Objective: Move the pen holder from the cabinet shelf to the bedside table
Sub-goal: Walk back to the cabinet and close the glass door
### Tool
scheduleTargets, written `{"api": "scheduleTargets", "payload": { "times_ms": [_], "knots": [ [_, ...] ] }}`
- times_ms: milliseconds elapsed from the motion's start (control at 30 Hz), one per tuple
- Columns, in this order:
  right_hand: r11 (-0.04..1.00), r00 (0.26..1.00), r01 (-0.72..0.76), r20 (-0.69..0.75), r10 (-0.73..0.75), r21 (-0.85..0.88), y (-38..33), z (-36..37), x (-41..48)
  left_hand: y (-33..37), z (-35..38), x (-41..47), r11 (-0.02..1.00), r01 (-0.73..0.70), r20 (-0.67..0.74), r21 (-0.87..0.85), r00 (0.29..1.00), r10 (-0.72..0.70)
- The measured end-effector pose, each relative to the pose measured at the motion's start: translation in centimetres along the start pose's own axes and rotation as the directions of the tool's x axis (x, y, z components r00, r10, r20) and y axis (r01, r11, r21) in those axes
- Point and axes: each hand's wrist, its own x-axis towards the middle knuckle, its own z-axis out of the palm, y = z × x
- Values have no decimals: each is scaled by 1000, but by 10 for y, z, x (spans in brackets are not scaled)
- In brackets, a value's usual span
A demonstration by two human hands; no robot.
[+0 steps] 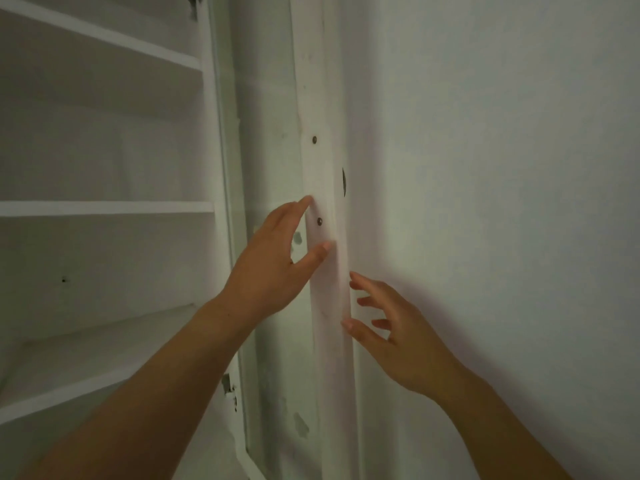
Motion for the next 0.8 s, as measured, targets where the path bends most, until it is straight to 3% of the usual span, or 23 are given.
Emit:
{"api": "scheduleTargets", "payload": {
  "times_ms": [300,633,800],
  "knots": [
    [997,996,78,48,-79,16,4,5,1,-9,-7,-16,994,103,23,31,994,-104],
    [952,967,175,139,-215,253,-14,41,0,-17,-49,-50,980,195,-14,34,981,-195],
    [915,949,117,228,-218,386,-23,62,8,-20,-68,-60,970,240,-20,-44,970,-241]
  ]
}}
